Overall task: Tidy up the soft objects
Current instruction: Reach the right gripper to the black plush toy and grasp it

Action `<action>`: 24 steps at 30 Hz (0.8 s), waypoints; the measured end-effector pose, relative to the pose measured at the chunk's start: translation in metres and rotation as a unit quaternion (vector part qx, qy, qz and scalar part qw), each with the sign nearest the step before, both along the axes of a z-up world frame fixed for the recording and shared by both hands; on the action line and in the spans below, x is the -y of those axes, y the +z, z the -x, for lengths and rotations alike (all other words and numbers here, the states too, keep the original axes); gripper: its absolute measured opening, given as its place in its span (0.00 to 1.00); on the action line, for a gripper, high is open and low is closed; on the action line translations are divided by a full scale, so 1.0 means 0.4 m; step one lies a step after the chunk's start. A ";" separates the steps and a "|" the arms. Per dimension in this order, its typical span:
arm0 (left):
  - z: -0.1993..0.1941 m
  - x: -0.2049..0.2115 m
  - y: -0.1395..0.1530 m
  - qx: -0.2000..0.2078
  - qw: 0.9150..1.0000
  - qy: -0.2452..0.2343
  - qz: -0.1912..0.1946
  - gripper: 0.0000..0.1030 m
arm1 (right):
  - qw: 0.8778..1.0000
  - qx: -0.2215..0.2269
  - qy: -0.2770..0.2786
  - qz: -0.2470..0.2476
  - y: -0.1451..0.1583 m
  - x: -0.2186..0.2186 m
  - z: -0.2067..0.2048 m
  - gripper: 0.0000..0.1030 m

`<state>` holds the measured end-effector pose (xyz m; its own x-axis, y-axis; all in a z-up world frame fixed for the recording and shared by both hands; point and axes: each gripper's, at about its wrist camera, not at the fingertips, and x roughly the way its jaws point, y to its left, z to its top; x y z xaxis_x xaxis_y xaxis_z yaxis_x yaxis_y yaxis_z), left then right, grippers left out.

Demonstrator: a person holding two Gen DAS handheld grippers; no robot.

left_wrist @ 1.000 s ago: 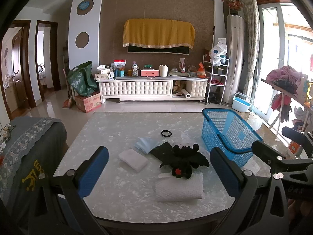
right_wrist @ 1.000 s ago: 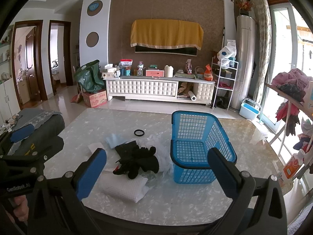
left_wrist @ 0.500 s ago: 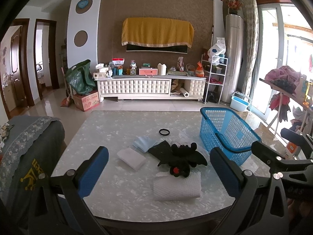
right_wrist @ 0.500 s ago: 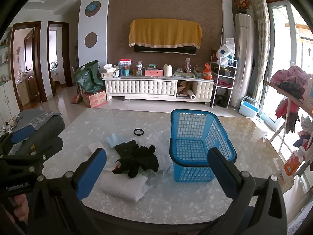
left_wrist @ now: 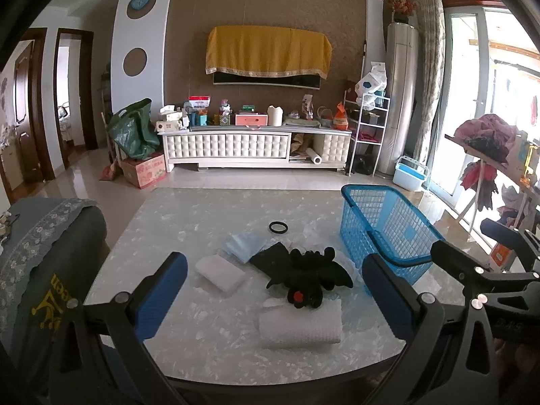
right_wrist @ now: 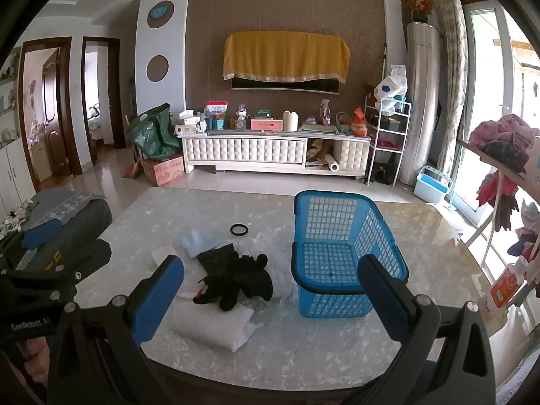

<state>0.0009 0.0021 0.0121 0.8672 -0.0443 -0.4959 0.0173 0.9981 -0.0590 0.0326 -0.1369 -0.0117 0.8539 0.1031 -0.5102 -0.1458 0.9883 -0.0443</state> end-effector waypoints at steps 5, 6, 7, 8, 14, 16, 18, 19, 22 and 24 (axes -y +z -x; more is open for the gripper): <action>-0.019 -0.001 0.031 0.006 1.000 0.002 -0.007 1.00 | 1.000 0.001 0.009 0.012 0.012 0.001 -0.019 1.00; -0.024 -0.002 0.036 0.006 1.000 0.001 -0.009 1.00 | 1.000 0.004 0.011 0.015 0.016 0.001 -0.023 1.00; -0.030 -0.002 0.041 0.005 1.000 -0.002 -0.011 1.00 | 1.000 0.004 0.013 0.015 0.015 0.003 -0.026 1.00; -0.038 -0.002 0.044 0.001 1.000 -0.006 -0.013 1.00 | 1.000 0.004 0.017 0.015 0.019 0.004 -0.032 1.00; -0.088 -0.007 0.035 -0.021 0.999 -0.027 -0.035 1.00 | 0.999 -0.017 0.040 0.000 0.021 0.010 -0.080 1.00; -0.109 -0.015 0.029 -0.029 0.998 -0.027 -0.039 1.00 | 0.999 -0.027 0.044 -0.002 0.016 0.009 -0.104 1.00; -0.131 -0.024 0.023 -0.037 0.998 -0.030 -0.037 1.00 | 0.998 -0.043 0.047 -0.004 0.007 0.005 -0.130 1.00; -0.143 -0.029 0.019 -0.043 0.998 -0.032 -0.036 1.00 | 0.997 -0.053 0.050 -0.002 0.000 -0.001 -0.148 1.00; -0.176 -0.039 0.002 -0.054 0.997 -0.028 -0.046 1.00 | 0.996 -0.069 0.058 0.004 -0.016 -0.016 -0.171 1.00; -0.198 -0.049 -0.010 -0.063 0.996 -0.026 -0.049 1.00 | 0.994 -0.091 0.065 0.002 -0.026 -0.029 -0.200 1.00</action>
<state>0.0800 0.0217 0.0080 0.7960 -0.0341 -0.6043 0.0684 0.9971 0.0338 0.1127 -0.1253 -0.0220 0.7271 0.2040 -0.6555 -0.2784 0.9604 -0.0099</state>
